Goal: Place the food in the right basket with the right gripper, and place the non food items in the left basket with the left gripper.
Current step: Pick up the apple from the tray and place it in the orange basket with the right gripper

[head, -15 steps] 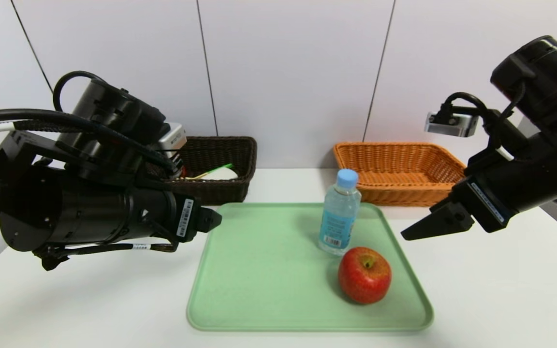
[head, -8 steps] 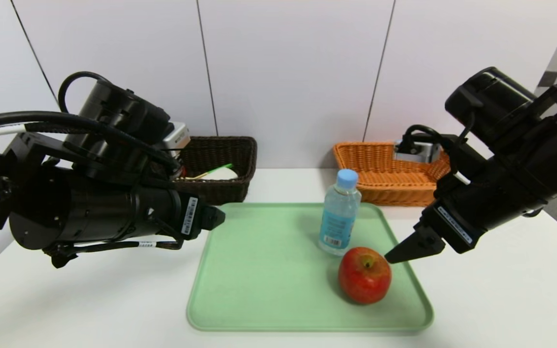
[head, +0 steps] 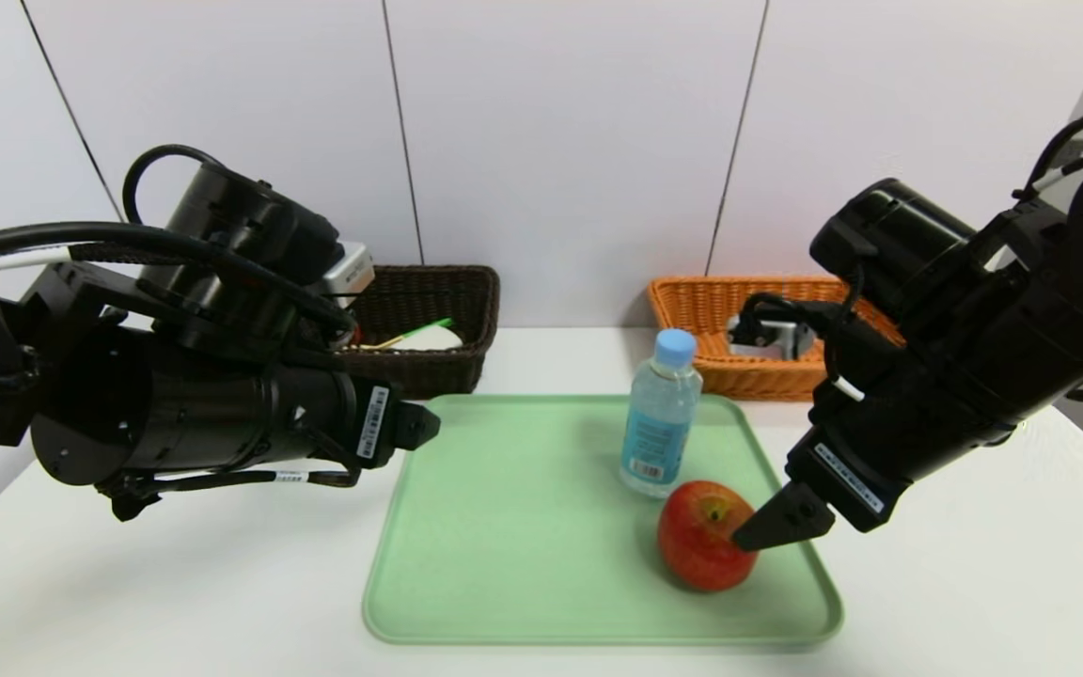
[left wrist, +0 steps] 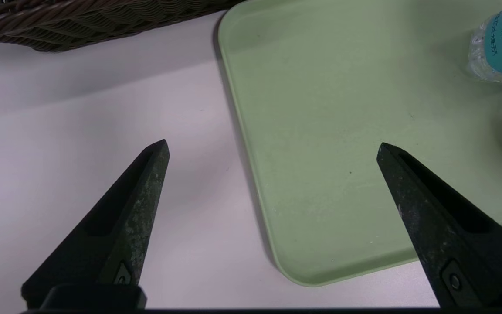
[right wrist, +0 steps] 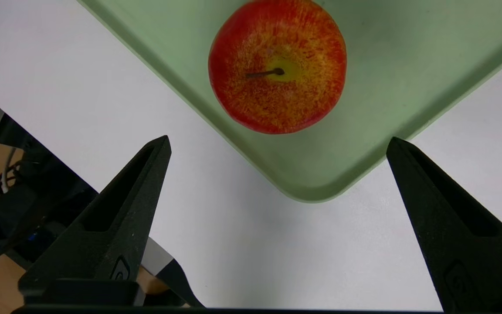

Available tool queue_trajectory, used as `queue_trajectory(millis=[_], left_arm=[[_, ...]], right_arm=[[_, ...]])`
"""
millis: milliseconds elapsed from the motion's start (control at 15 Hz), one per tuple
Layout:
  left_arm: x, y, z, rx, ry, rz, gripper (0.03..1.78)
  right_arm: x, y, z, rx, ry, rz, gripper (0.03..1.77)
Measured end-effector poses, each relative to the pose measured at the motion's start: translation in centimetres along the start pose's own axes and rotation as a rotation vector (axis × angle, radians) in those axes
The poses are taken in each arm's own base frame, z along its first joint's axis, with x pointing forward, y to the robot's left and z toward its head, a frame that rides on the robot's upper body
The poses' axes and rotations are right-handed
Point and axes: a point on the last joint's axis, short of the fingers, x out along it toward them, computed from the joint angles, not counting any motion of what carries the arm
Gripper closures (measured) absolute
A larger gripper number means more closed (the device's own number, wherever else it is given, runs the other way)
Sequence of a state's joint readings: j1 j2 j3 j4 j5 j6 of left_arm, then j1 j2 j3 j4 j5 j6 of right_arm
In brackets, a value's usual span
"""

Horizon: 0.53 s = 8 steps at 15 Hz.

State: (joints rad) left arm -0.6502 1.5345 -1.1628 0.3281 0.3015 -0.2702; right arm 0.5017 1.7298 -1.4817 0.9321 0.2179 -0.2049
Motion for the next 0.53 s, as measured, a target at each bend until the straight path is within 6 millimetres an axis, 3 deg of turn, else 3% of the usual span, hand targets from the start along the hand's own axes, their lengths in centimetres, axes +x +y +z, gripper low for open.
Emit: queue_trajectory(millis=[533], left_arm=[[0.0, 0.0, 0.0, -0.001, 0.0, 0.0, 0.12]], right_arm=[[2.3, 1.5, 0.7, -0.073, 0.033, -0.078, 0.09]])
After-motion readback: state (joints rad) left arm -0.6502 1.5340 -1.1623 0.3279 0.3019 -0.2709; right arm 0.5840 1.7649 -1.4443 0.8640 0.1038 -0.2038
